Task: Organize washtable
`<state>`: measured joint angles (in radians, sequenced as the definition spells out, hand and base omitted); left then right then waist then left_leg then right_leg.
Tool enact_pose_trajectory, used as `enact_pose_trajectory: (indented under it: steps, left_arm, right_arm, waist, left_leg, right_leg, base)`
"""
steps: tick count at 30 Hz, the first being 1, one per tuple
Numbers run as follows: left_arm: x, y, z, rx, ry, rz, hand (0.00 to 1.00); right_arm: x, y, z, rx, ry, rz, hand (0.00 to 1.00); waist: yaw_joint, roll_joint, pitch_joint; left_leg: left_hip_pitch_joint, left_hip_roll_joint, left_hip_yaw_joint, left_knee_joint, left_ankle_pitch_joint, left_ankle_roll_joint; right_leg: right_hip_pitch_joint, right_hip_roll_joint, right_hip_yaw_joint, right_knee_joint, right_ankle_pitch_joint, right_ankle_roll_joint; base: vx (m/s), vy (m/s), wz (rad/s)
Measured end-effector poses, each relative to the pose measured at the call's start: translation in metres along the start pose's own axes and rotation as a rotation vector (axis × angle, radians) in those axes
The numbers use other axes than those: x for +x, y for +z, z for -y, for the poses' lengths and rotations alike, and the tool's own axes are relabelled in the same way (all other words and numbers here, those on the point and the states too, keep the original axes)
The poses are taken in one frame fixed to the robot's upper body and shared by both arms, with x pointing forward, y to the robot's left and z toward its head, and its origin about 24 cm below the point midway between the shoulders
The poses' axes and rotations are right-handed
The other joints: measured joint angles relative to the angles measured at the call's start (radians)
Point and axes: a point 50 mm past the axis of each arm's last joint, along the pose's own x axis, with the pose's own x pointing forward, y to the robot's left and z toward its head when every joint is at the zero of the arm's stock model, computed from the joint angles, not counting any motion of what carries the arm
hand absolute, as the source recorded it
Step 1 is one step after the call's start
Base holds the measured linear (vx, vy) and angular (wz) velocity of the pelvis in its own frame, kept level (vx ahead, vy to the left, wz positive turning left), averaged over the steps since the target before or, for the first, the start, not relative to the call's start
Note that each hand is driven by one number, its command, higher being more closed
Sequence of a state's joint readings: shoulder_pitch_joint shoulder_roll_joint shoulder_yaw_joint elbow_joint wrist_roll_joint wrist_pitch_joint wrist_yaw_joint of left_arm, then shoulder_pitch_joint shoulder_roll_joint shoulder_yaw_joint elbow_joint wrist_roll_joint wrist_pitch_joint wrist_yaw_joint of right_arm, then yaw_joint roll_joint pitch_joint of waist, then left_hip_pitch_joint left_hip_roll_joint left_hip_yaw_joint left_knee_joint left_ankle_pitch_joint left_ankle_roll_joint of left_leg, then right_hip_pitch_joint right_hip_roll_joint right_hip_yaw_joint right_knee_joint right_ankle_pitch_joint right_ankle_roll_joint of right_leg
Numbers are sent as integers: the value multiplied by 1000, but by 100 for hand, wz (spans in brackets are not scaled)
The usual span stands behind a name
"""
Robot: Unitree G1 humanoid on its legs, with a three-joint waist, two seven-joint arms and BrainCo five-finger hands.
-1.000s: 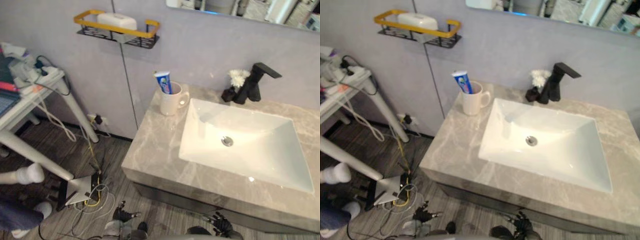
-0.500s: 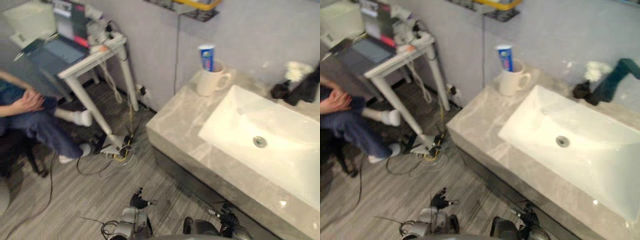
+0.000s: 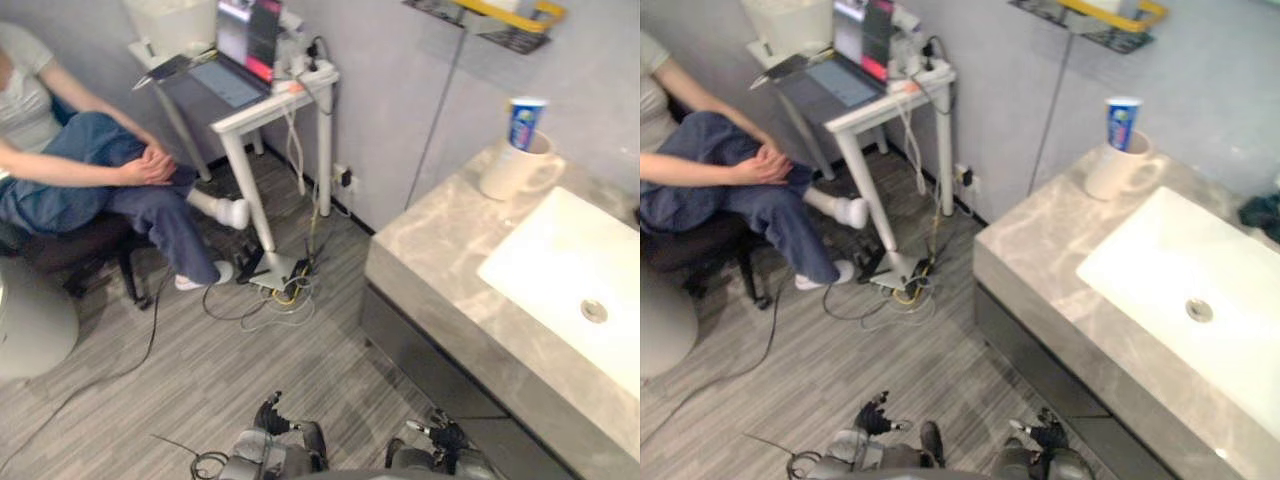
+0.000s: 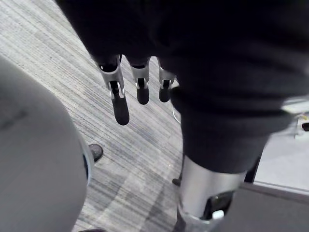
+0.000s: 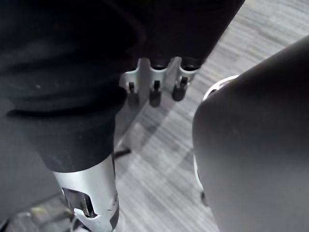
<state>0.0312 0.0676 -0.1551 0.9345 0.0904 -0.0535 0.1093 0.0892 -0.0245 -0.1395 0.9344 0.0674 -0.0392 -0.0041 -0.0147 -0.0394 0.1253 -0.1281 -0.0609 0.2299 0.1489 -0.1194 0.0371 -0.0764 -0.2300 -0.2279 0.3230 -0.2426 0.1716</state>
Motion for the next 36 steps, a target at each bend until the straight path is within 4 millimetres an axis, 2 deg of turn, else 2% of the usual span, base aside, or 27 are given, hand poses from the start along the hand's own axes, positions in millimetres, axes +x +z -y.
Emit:
enact_pose_trajectory:
  steps: [1,2,3,5,7,8,9,10,11,12,13,14,15,17,19,21,22,23,24,25,26,27,28,29,31,34,36]
  left_arm:
    - [0,2,2,-3,-4,3,0]
    - [1,2,2,-1,-3,6,0]
    - [1,3,2,-3,-3,9,0]
    - [2,5,-1,-12,11,14,0]
    - [3,10,0,-14,7,26,0]
    - [2,6,3,-22,2,14,0]
    - [1,5,4,-32,3,11,0]
    - [1,4,3,-59,14,6,0]
    - [1,3,4,-73,17,-1,0]
    - [0,3,9,-102,13,-2,0]
    - [0,3,11,-112,9,-4,0]
    - [0,3,12,-114,7,-4,0]
    - [-1,1,15,-119,3,-12,0]
    - [-1,1,16,-120,-1,-13,0]
    - [1,9,17,-121,-6,8,0]
    - [2,12,17,-113,-8,20,0]
    - [1,12,17,-104,-12,20,0]
    - [1,11,19,-66,-29,22,0]
    - [2,13,17,-43,-33,32,0]
    - [2,10,11,-3,-30,28,0]
    - [1,7,12,13,-46,16,0]
    - [2,8,14,17,-55,18,0]
    - [3,13,17,39,-66,30,0]
    - [3,13,12,67,-62,34,0]
    - [3,8,8,87,-58,21,0]
    - [0,-3,4,103,-66,-11,0]
    - [-1,-8,2,109,-63,-28,0]
  right_arm:
    - [-1,-1,0,-2,7,0,0]
    - [0,4,0,-4,9,18,0]
    - [0,4,0,-3,10,19,0]
    - [0,4,-3,-15,22,18,0]
    - [0,4,-4,-18,24,18,0]
    - [0,4,-5,-18,28,17,0]
    - [0,3,-6,-16,30,16,0]
    - [-1,1,-12,-12,43,13,0]
    - [0,2,-15,-9,49,14,0]
    - [0,5,-14,-8,49,27,0]
    - [1,11,-16,-9,53,49,0]
    - [1,12,-16,-9,54,53,0]
    - [2,15,-20,-5,64,62,0]
    - [1,15,-24,2,72,64,0]
    - [1,16,-24,2,70,66,0]
    - [2,19,-23,-2,68,79,0]
    - [3,24,-22,-8,65,91,0]
    - [4,25,-22,-9,66,91,0]
    - [3,19,-21,-7,63,74,0]
    - [4,16,-25,8,67,58,0]
    - [4,20,-21,4,58,77,0]
    - [4,22,-15,-1,46,83,0]
    - [6,25,-9,13,23,84,0]
    - [6,20,-9,19,21,63,0]
    - [5,16,-9,21,23,52,0]
    - [6,14,-12,2,31,38,0]
    - [6,15,-13,-20,37,41,0]
  waist:
    - [3,-2,1]
    - [0,0,3]
    - [-2,8,5]
    - [3,4,5]
    - [-1,3,5]
    - [5,3,4]
    - [5,-2,3]
    - [11,-32,-7]
    - [19,-45,-6]
    - [35,-19,-14]
    - [37,3,-14]
    - [35,4,-13]
    - [31,21,-9]
    - [26,19,-7]
    - [22,16,5]
    - [2,22,16]
    - [4,26,20]
    - [-3,29,21]
    - [-19,13,12]
    - [-24,11,13]
    - [-31,32,17]
    - [-42,53,22]
    - [-52,63,26]
    - [-46,43,20]
    - [-55,28,12]
    - [-30,21,16]
    - [-28,21,16]
  left_leg:
    - [9,-21,-54,3,-2,30]
    - [25,-26,-93,11,0,43]
    - [26,-24,-134,29,-1,57]
    - [40,-22,-250,48,-4,62]
    - [66,-23,-333,49,-4,59]
    - [89,-33,-381,49,-8,45]
    - [100,-42,-401,49,-12,39]
    - [112,-71,-431,56,-24,18]
    - [110,-79,-439,69,-37,8]
    - [103,-62,-456,85,-46,-7]
    - [91,-47,-478,84,-53,-16]
    - [89,-43,-479,81,-53,-16]
    - [83,-26,-485,62,-48,-23]
    - [69,-19,-498,61,-36,-43]
    - [49,30,-336,79,-42,-65]
    - [-6,151,-30,159,-37,-58]
    - [-26,158,28,182,-30,-47]
    - [-35,114,-1,135,10,-35]
    - [-12,99,-3,70,30,-33]
    - [-1,140,165,158,-16,10]
    - [25,216,283,245,-71,-13]
    - [34,231,291,226,-95,-50]
    - [48,199,277,174,-85,-20]
    - [71,148,244,84,-33,-13]
    - [85,97,187,-12,33,-6]
    - [88,73,167,-69,74,1]
    - [106,61,163,-125,110,2]
  right_leg:
    - [-27,-9,51,118,9,-17]
    - [-75,-7,97,227,12,-34]
    - [-91,27,154,262,-18,-43]
    - [-133,155,321,276,-69,-67]
    - [-160,239,437,254,-76,-61]
    - [-156,257,462,204,-61,-80]
    - [-155,247,449,171,-39,-102]
    - [-156,207,420,93,73,-111]
    - [-156,192,398,103,79,-120]
    - [-145,195,356,93,82,-125]
    - [-129,195,314,63,84,-129]
    - [-129,195,304,59,85,-130]
    - [-122,194,255,52,88,-135]
    - [-98,182,199,37,90,-137]
    - [-64,158,109,38,89,-138]
    - [-39,137,28,53,72,-159]
    - [-39,127,16,63,66,-153]
    - [-29,118,9,32,41,-150]
    - [-18,97,-10,-11,57,-165]
    - [0,67,-71,-71,105,-153]
    - [28,71,-106,-84,122,-137]
    - [38,77,-136,-82,123,-134]
    - [47,76,-153,-84,115,-119]
    - [63,71,-146,-122,124,-118]
    - [86,73,-142,-181,149,-117]
    - [87,72,-148,-202,178,-108]
    - [84,71,-148,-206,185,-102]
  base:
    - [281,98,102]
    - [260,87,112]
    - [299,34,128]
    - [293,-67,150]
    - [313,-141,159]
    - [301,-145,156]
    - [247,-139,146]
    - [188,-138,112]
    - [170,-154,118]
    - [174,-151,101]
    - [154,-126,81]
    - [155,-135,93]
    - [59,-93,76]
    - [36,-78,97]
    - [-35,-43,116]
    - [-88,5,112]
    - [-95,47,111]
    - [-77,50,97]
    - [-48,65,115]
    - [-12,133,102]
    - [2,124,103]
    - [-15,163,114]
    - [-49,142,114]
    - [-49,142,110]
    - [-35,59,94]
    - [-71,51,37]
    - [-97,18,6]
